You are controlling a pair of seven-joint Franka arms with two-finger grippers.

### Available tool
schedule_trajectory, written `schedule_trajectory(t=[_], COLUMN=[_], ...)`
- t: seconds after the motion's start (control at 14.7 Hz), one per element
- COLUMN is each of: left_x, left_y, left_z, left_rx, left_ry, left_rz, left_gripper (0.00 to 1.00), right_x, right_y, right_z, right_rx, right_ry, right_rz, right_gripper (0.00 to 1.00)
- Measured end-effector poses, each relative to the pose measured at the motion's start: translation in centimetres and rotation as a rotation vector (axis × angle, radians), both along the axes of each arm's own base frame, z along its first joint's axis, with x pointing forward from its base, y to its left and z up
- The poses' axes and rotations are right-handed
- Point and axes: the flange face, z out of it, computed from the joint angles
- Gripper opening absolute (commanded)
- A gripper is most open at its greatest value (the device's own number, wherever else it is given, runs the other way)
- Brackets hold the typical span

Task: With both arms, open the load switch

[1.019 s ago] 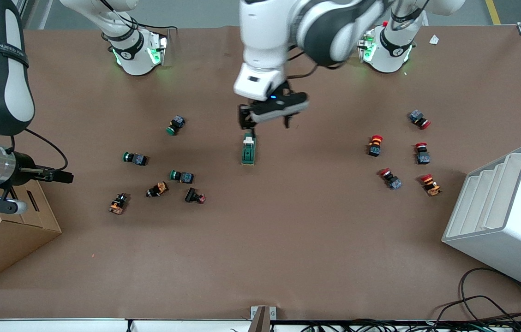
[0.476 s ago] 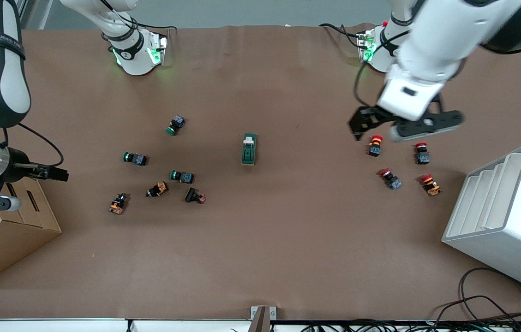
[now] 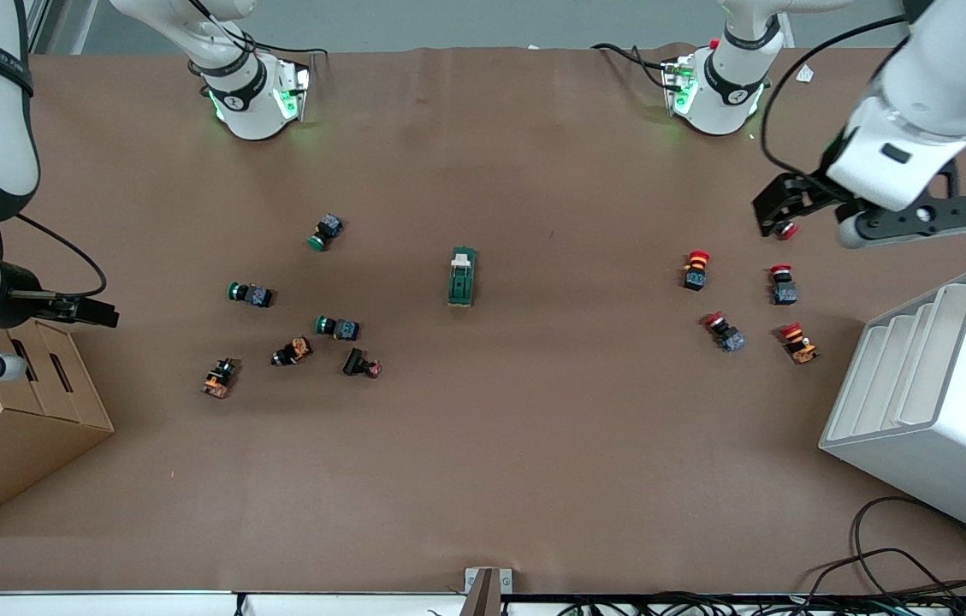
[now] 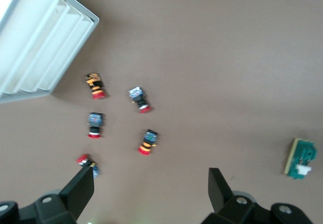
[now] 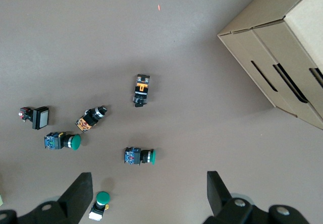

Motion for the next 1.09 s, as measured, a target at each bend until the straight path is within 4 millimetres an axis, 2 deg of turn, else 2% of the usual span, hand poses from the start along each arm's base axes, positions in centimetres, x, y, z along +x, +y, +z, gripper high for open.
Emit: schedule_trajectory(t=[0.2, 0.41, 0.61, 0.82, 1.09], left_x=[-0.4, -1.8, -3.3, -4.9, -5.3], left_y=[3.8, 5.7, 6.1, 6.0, 6.0], left_z=[0.2, -0.2, -0.3, -0.4, -0.1], left_rx=[0.007, 0.0, -0.004, -0.014, -0.016], left_ry=[0.018, 0.05, 0.06, 0.063, 0.052], left_rz=[-0.08, -0.135, -0.135, -0.135, -0.138], left_gripper=[1.0, 1.0, 1.0, 1.0, 1.0], right_x=[0.0, 0.0, 0.0, -0.3, -0.6], right_y=[-0.2, -1.0, -1.4, -1.5, -1.4], right_z=[0.0, 0.0, 0.4, 1.9, 2.9], right_rx=[-0.004, -0.005, -0.006, -0.006, -0.006], right_ry=[0.001, 0.001, -0.008, -0.033, -0.047], right_rz=[0.019, 0.011, 0.009, 0.009, 0.009], right_gripper=[1.0, 1.0, 1.0, 1.0, 1.0])
